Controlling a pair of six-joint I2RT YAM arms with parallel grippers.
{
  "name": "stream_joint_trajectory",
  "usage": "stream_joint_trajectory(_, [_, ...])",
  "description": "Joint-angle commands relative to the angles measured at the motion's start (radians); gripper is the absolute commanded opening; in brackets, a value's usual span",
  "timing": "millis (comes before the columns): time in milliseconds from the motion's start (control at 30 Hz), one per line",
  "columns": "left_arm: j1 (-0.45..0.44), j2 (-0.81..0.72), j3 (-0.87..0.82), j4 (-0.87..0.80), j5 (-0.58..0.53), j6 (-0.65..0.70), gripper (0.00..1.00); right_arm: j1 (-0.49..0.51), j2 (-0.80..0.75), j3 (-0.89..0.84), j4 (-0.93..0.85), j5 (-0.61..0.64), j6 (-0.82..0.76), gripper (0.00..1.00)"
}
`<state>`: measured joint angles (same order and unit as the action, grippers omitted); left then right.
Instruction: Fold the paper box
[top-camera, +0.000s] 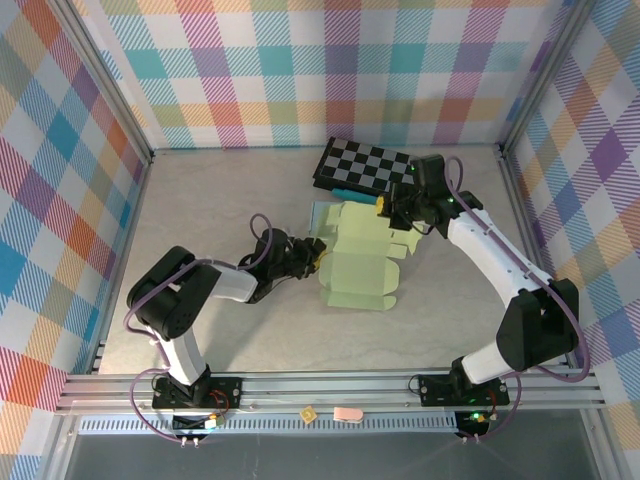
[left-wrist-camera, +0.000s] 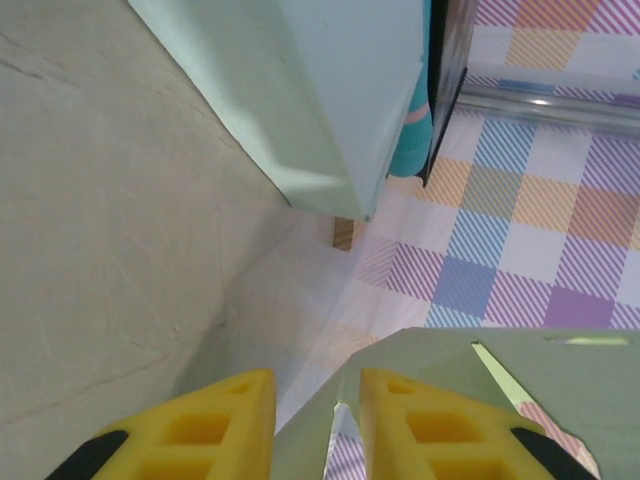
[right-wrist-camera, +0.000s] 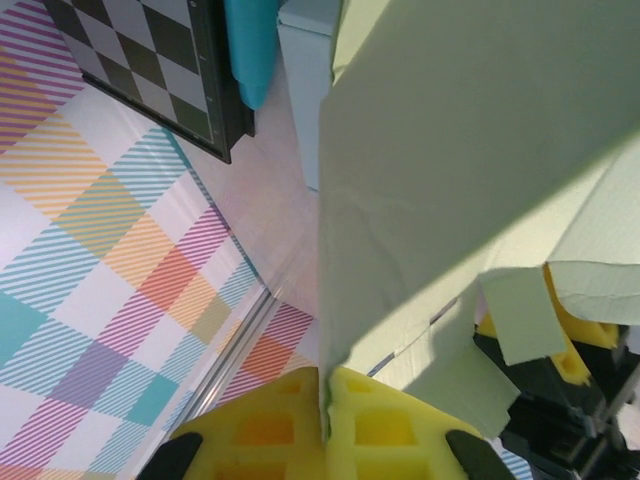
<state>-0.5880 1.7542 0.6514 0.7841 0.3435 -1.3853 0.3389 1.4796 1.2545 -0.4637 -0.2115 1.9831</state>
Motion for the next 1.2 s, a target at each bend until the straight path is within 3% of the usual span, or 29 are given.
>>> stream_joint_trajectory(0, [-0.013, -0.066, 0.021, -0.039, -0.023, 0.057, 0.3, -0.005, -0.004, -0.011, 0.042, -0.029, 0.017, 0.0])
stream_joint_trajectory(367, [-0.052, -0.11, 0.076, -0.319, -0.07, 0.187, 0.35, -0.006, -0.026, -0.026, 0.007, -0.049, -0.074, 0.0])
stream_joint_trajectory(500, [-0.05, -0.196, 0.106, -0.586, -0.103, 0.28, 0.39, -0.005, -0.064, -0.078, 0.037, -0.042, -0.211, 0.0])
stream_joint_trajectory(633, [-0.049, -0.249, 0.158, -0.902, -0.117, 0.355, 0.4, -0.005, -0.09, -0.166, 0.184, -0.092, -0.336, 0.0])
stream_joint_trajectory(867, [-0.048, -0.387, 0.159, -1.143, -0.208, 0.387, 0.4, 0.002, -0.152, -0.295, 0.324, -0.134, -0.419, 0.0])
stream_joint_trajectory(1167, [-0.022, -0.405, 0.218, -1.158, -0.209, 0.46, 0.38, 0.015, -0.155, -0.46, 0.566, -0.189, -0.46, 0.0])
